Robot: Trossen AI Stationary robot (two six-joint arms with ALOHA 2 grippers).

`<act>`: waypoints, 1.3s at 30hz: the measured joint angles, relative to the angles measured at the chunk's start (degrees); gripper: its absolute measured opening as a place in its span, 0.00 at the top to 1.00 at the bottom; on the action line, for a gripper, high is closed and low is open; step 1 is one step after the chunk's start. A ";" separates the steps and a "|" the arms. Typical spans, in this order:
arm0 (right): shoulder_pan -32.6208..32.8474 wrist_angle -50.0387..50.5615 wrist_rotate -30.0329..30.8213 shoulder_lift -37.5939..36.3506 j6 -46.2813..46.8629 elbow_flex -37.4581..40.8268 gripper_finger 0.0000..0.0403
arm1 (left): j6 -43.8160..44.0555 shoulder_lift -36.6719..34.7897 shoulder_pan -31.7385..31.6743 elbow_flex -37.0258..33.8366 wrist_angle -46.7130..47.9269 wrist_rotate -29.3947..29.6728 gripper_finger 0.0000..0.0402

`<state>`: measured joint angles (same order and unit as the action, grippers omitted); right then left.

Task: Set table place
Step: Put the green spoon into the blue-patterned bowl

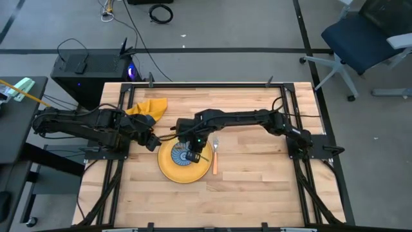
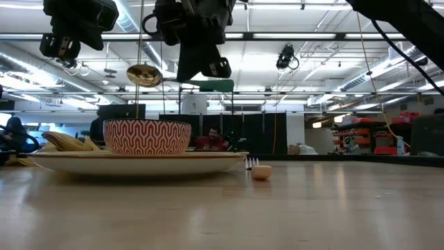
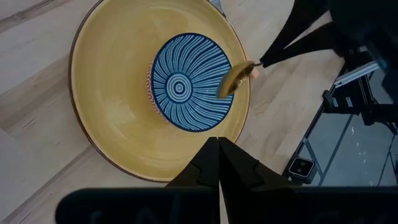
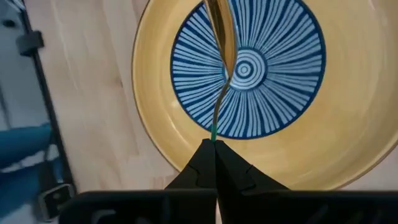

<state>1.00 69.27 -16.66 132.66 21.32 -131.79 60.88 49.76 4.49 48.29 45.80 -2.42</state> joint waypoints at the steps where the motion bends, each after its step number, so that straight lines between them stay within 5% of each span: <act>1: -0.34 0.05 -0.78 0.00 1.07 0.00 1.00 | 0.01 -0.01 -0.01 0.00 -0.01 0.00 0.98; 8: -2.14 -0.09 -7.86 1.74 6.75 -0.02 1.00 | 0.00 0.00 -0.02 0.00 -0.18 0.00 0.98; 23: -3.26 1.43 -13.05 2.99 8.54 0.02 1.00 | 0.02 0.00 -0.02 0.00 -1.55 0.00 0.98; 39: -4.73 -3.89 -21.02 2.95 12.34 8.73 1.00 | 0.00 -0.02 -0.02 0.00 -1.49 0.00 0.98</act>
<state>-3.73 65.38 -37.67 135.61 33.66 -123.06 60.88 49.74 4.47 48.29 44.31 -2.42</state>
